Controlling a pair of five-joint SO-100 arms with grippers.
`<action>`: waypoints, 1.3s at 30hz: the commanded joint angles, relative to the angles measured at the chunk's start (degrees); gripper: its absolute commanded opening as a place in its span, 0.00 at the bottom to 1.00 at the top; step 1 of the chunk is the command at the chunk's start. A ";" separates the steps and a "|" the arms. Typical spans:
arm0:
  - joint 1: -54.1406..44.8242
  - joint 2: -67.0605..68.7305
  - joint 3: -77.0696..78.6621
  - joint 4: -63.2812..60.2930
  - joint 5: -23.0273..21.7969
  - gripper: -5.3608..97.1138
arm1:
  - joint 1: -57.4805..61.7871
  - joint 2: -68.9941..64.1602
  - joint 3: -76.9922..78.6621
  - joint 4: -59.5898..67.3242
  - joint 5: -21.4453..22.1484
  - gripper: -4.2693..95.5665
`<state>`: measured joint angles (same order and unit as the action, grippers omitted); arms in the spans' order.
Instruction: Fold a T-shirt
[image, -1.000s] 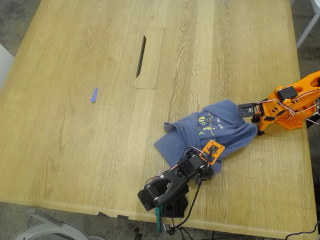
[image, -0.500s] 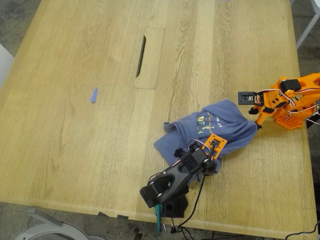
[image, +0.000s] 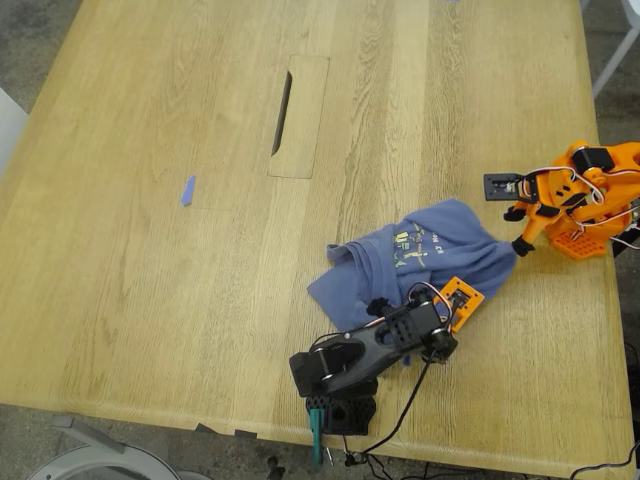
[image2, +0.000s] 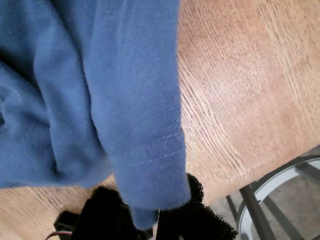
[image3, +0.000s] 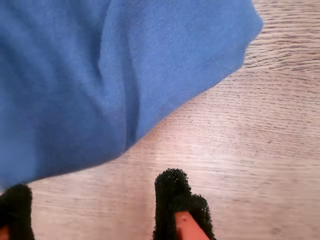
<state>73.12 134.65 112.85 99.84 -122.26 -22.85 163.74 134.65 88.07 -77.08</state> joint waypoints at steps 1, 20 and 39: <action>3.25 0.79 -5.10 -0.18 -2.20 0.72 | -0.26 -0.53 -4.83 2.02 -0.53 0.43; -17.75 6.24 -3.08 -16.00 13.89 0.55 | -1.41 -18.72 -9.23 -23.73 -1.85 0.25; -46.67 23.20 23.99 -41.57 18.54 0.31 | 0.62 -28.39 0.44 -57.48 -4.48 0.04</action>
<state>27.77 154.42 135.18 61.96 -104.33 -21.88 135.53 135.26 33.13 -81.12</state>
